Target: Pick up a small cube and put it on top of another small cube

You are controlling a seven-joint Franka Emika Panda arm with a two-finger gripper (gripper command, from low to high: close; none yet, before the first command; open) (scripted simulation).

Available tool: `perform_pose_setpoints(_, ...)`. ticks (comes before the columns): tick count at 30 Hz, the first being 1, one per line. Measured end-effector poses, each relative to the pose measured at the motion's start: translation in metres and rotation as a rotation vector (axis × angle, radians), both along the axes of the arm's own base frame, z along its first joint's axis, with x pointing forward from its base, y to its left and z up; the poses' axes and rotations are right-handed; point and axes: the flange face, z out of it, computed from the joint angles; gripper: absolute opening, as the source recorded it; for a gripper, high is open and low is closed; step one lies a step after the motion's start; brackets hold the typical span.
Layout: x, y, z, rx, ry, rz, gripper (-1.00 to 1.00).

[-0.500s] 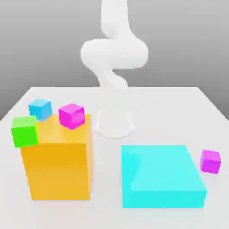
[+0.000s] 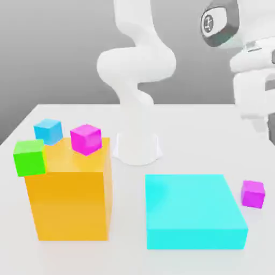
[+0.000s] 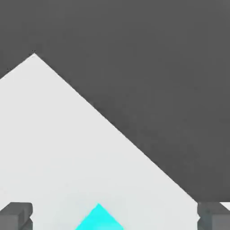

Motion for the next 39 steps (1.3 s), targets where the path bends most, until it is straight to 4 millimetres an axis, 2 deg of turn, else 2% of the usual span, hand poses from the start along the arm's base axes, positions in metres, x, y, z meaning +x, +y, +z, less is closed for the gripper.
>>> perform_pose_setpoints(2,-0.027,0.023,-0.041,-0.043,0.048,0.109,0.00)
perform_pose_setpoints(3,-0.048,0.038,-0.062,-0.066,0.070,0.180,0.00)
perform_pose_setpoints(5,-0.080,0.051,-0.101,-0.110,0.116,0.286,0.00)
perform_pose_setpoints(7,-0.107,0.056,-0.136,-0.149,0.157,0.369,0.00)
perform_pose_setpoints(13,-0.117,0.056,-0.206,-0.164,0.175,0.399,0.00)
perform_pose_setpoints(14,-0.117,0.056,-0.212,-0.165,0.175,0.399,-1.00)
perform_pose_setpoints(20,-0.117,0.056,-0.215,-0.165,0.175,0.399,-1.00)
perform_pose_setpoints(22,-0.117,0.056,-0.203,-0.165,0.175,0.399,-1.00)
perform_pose_setpoints(26,-0.117,0.056,-0.163,-0.166,0.175,0.399,-1.00)
perform_pose_setpoints(27,-0.115,0.054,-0.153,-0.166,0.175,0.393,-1.00)
perform_pose_setpoints(28,-0.103,0.045,-0.141,-0.169,0.173,0.364,-1.00)
perform_pose_setpoints(29,-0.082,0.027,-0.129,-0.169,0.173,0.306,-1.00)
perform_pose_setpoints(30,-0.069,0.015,-0.117,-0.170,0.171,0.271,-1.00)
perform_pose_setpoints(32,-0.038,-0.022,-0.092,-0.170,0.173,0.170,-1.00)
perform_pose_setpoints(35,-0.012,-0.070,-0.056,-0.169,0.174,0.059,-1.00)
perform_pose_setpoints(39,0.011,-0.150,-0.009,-0.158,0.185,-0.118,-1.00)
